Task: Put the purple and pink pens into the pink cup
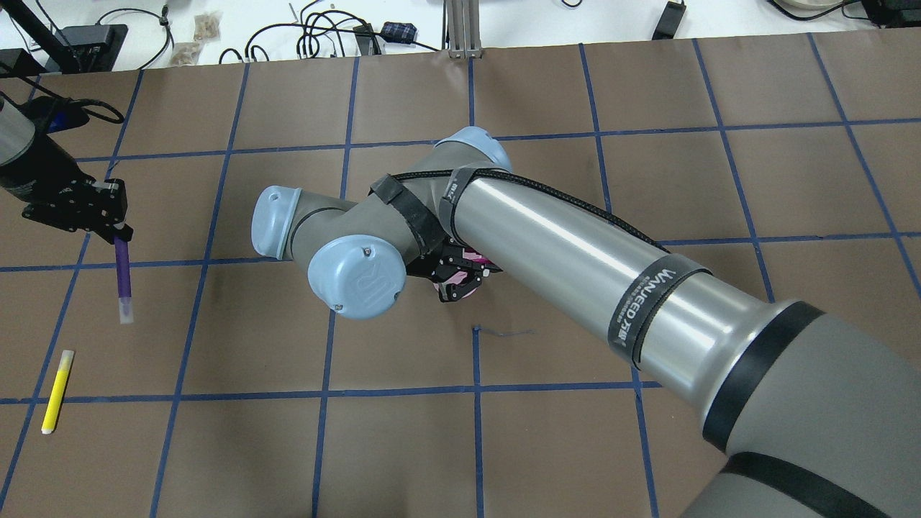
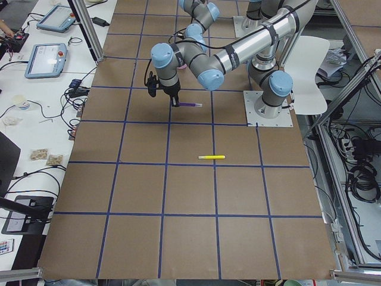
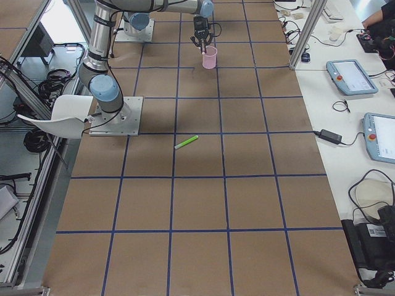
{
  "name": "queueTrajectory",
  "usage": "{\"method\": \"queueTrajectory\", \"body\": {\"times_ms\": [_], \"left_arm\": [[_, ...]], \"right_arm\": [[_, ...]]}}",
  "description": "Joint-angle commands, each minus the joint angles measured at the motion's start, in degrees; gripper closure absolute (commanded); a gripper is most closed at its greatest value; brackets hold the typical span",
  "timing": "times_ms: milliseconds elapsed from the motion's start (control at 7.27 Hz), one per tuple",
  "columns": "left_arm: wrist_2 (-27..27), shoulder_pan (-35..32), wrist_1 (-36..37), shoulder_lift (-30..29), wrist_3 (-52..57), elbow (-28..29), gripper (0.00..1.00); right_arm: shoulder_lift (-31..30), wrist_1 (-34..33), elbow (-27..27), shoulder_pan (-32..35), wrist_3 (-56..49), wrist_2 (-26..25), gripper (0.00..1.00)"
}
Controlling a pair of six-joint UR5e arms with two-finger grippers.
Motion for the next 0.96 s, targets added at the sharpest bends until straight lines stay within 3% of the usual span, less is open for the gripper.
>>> {"method": "queueTrajectory", "body": {"times_ms": [0, 138, 275, 413, 688, 826], "left_arm": [[-0.9, -4.2, 0.7, 3.6, -3.1, 0.3, 1.0], [-2.5, -5.9, 1.2, 4.9, -3.6, 0.9, 1.0], [-2.5, -6.4, 1.1, 6.2, -3.6, 1.0, 1.0], [-2.5, -6.4, 1.1, 8.1, -3.5, 1.1, 1.0], [-2.9, -6.8, 1.1, 11.6, -3.5, 1.2, 1.0], [-2.4, -8.6, 1.3, 13.0, -3.5, 1.2, 1.0]], "right_arm": [[0.3, -0.1, -0.7, -0.1, -0.1, 0.5, 0.57], [0.1, -0.2, -0.7, -0.1, 0.1, 0.5, 0.26], [0.0, -0.2, -0.9, -0.1, 0.3, 0.5, 0.11], [-0.1, -1.1, -1.2, -0.1, 0.4, 0.5, 0.03], [-4.5, -3.1, 0.1, -3.6, 1.3, 0.1, 0.03], [-7.4, -3.2, 0.7, -9.3, 1.5, 0.5, 0.04]]}}
